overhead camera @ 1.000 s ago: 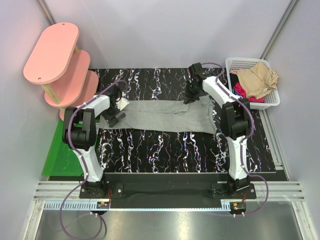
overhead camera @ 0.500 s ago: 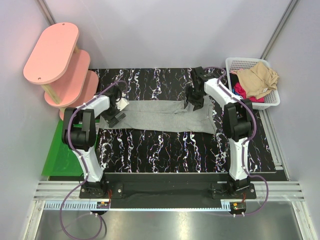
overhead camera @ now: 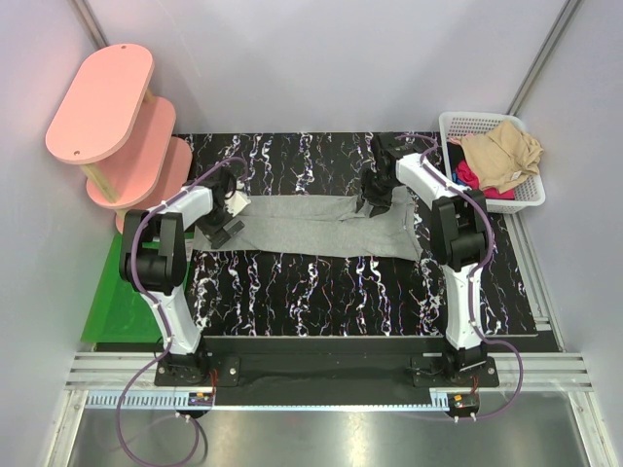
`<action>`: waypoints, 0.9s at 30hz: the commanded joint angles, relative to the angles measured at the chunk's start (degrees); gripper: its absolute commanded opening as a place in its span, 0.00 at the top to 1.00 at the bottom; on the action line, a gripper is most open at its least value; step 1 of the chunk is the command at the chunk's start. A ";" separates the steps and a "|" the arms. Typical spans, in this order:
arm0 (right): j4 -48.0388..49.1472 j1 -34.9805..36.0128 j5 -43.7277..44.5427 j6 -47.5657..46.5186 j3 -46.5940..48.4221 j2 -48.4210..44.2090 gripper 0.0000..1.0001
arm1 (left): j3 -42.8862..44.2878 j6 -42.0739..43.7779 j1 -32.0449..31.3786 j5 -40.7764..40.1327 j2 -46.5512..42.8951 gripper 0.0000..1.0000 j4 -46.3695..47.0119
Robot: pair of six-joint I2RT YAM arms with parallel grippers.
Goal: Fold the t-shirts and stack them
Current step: Fold the other side of the tshirt into a rectangle
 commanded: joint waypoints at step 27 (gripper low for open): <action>3.17 -0.25 -7.18 3.17 12.28 5.71 1.00 | -0.07 0.59 0.91 0.00 -1.86 0.01 1.08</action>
